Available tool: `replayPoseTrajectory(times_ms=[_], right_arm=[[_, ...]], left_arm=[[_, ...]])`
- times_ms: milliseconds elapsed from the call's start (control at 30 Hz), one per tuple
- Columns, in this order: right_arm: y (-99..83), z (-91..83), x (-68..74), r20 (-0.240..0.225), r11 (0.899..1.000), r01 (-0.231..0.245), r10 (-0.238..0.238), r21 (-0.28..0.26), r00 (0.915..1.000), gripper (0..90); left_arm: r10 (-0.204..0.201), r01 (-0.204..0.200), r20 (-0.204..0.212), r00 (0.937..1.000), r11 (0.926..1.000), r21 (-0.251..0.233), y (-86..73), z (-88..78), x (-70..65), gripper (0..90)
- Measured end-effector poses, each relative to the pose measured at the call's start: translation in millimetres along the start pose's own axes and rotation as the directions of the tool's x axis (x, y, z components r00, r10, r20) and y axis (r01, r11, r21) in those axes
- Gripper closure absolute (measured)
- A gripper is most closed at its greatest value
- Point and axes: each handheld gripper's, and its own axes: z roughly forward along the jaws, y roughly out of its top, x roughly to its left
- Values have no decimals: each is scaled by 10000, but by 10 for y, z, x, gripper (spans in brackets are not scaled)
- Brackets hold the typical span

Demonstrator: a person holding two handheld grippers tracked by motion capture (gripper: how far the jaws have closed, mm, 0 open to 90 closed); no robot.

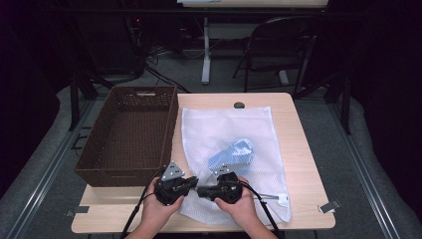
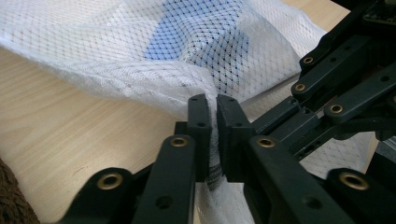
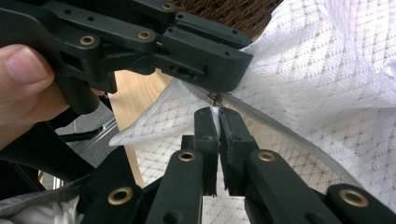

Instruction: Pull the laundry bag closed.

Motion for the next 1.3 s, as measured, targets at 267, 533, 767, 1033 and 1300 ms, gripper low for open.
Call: replayPoseTrajectory(times_ms=[267,533,767,1033,1300], right_arm=[[1,-1,16,117,9998,163,-162,-86,9998,870],[6,-4,26,245,9995,287,-283,-130,9993,870],[7,-11,25,333,9989,422,-416,-183,9986,870],[7,-24,30,446,9986,462,-450,-261,9980,870],[1,-16,23,440,9985,472,-459,-278,9980,870]], left_arm=[[-275,275,3,9996,9996,8,-7,-55,13,665],[-337,338,-135,9993,9994,89,-39,-123,23,647],[-451,453,-70,9990,9986,278,-112,-157,46,633],[-392,379,241,9989,9978,540,-161,-101,13,715],[-374,359,346,9987,9984,436,-159,-121,3,809]])
